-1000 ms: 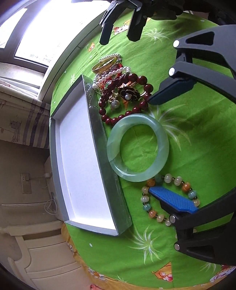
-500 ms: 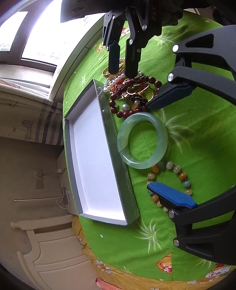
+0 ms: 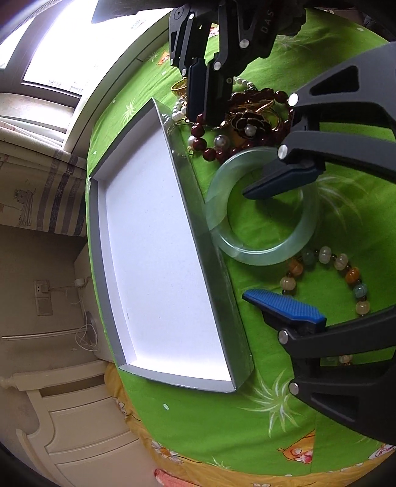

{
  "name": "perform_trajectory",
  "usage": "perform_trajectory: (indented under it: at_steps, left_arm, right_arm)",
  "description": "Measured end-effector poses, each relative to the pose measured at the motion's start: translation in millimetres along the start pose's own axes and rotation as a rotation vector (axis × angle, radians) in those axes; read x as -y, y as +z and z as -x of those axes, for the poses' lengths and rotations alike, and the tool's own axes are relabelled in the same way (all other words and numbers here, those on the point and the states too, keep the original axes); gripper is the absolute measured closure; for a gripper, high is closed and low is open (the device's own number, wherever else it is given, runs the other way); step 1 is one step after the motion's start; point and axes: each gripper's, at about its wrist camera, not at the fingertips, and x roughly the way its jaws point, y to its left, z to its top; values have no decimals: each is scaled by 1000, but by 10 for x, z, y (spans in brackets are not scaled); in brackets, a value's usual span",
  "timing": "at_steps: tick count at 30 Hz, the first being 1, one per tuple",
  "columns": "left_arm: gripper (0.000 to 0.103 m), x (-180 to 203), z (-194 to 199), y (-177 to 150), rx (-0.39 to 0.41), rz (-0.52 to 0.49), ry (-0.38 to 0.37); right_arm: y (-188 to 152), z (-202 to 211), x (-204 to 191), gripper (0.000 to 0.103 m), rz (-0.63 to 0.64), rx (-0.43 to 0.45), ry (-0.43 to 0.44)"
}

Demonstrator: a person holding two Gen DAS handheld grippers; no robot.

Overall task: Organize jewelry
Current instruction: 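Grasp the jade bangle with left tool while right tool grasps the red bead bracelet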

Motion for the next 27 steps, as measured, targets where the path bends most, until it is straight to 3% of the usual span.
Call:
perform_trajectory:
  at_steps: [3,4,6,8,20,27]
  left_arm:
    - [44,32,5,-8,-2,-1,-10]
    - [52,66,11,-4,-1,-12,-17]
    - [79,101,19,-5,-4,-20,24]
    - [89,48,54,-14,1,7,-4]
    - [89,156,503,-100,143,32,-9]
    - [89,194,702,-46,195,37,-23]
  right_arm:
    - [-55,-11,-23,83,8,3,2]
    - [-66,-4,-34,86,19,8,-4]
    - [-90,28,-58,88,34,23,-10]
    - [-112,84,-69,89,36,53,-17]
    - [-141,767,-134,89,-4,267,1]
    - [-54,1018,-158,89,-4,327,25]
